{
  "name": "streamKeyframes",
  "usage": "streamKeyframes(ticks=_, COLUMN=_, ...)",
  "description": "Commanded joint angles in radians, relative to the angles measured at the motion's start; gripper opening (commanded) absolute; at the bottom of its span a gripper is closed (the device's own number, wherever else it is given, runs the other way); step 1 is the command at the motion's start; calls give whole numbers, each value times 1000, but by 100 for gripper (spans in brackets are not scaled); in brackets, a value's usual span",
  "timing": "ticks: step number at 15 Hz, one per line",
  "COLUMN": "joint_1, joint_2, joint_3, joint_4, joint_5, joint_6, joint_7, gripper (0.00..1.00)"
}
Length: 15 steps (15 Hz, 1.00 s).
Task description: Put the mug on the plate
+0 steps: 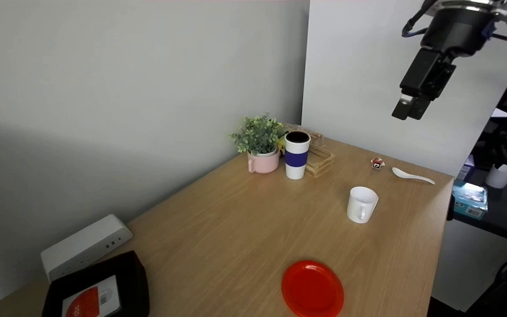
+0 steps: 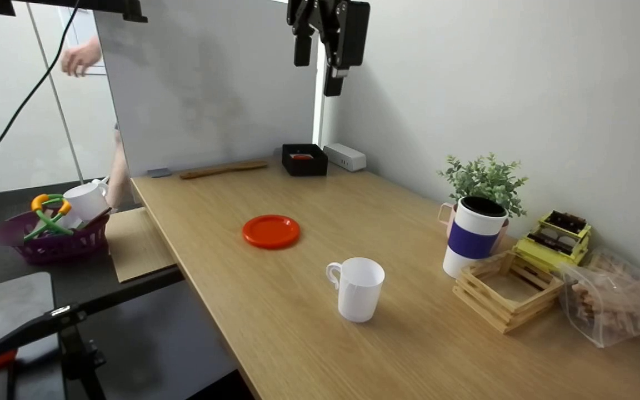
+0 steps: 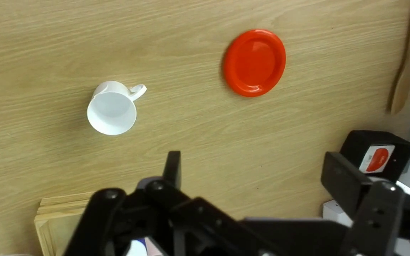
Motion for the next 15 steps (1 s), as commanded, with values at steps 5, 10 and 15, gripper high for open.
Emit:
streamKeyframes(ticks=5, joint_1=-63, joint_2=112, joint_3=34, joint_4=121, joint_5=14, joint_6=-72, joint_7=-9, gripper=100)
streamKeyframes(ticks=10, joint_1=-62, joint_2=152, joint_3=49, joint_4=161, joint_5=15, joint_6=-87, joint_7=-22, gripper=100)
streamKeyframes(ticks=15, joint_1=-65, joint_2=293, joint_3=71, joint_4=277, joint_5=25, joint_6=-116, joint_7=8, gripper=100)
